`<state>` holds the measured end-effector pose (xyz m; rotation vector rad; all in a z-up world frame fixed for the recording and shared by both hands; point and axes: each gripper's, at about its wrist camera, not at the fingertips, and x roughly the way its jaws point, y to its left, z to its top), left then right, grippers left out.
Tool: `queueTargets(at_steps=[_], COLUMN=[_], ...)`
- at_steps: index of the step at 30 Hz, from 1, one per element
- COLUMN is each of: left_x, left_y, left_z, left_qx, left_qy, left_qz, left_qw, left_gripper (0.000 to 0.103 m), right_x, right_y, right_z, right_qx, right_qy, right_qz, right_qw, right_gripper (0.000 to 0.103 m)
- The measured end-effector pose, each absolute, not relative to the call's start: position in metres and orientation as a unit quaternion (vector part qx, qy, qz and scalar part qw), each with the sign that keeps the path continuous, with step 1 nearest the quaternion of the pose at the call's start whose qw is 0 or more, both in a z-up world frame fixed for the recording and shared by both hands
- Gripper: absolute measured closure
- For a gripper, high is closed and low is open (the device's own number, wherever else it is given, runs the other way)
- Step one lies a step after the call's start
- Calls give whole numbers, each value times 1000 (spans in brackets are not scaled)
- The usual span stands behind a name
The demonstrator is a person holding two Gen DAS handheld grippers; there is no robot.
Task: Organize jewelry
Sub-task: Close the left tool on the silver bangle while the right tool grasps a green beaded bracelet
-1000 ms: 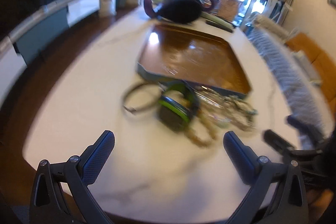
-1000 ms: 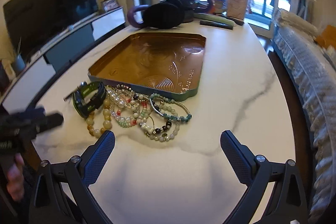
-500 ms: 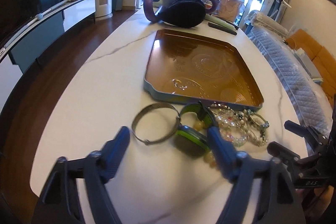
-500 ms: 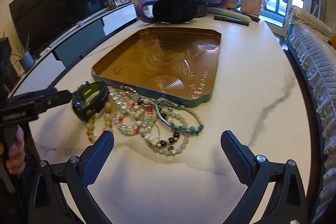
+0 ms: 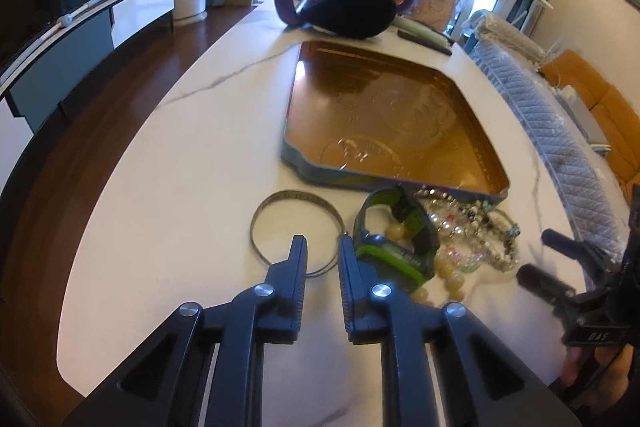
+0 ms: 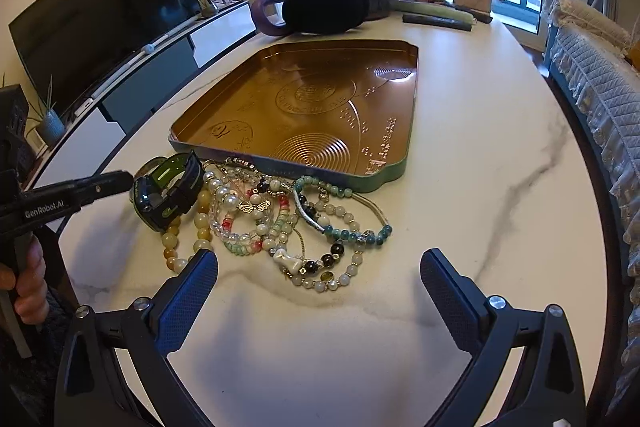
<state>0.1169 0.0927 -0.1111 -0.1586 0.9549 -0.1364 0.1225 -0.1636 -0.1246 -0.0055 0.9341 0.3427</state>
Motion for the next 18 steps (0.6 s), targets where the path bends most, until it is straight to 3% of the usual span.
queueTargets(at_steps=[4,6,7,8,15,18], left_x=[118,122,122,122,131,141], left_y=[98,101,104,106,93,80], left_z=[-115,-119,-121,-123,-135,-138], left_qx=[-73,-76,-81,-84,-62,-25], left_qy=[461,470,472,473,481,479], left_qz=[-38,-19,-7,-1,-10,-4], left_qw=[884,879,878,877,874,878], left_gripper=[83,64,44,33,32,31], right_x=[128,133,134,136,152,160], right_y=[-166,-168,-169,-169,-175,-170], right_z=[-124,-124,-123,-123,-126,-127], right_qx=[-3,-2,-2,0,6,-11], right_qy=[448,445,443,442,443,446], right_qz=[155,147,144,142,126,130], right_qw=[881,884,885,886,888,885], right_gripper=[2,2,2,2,3,12])
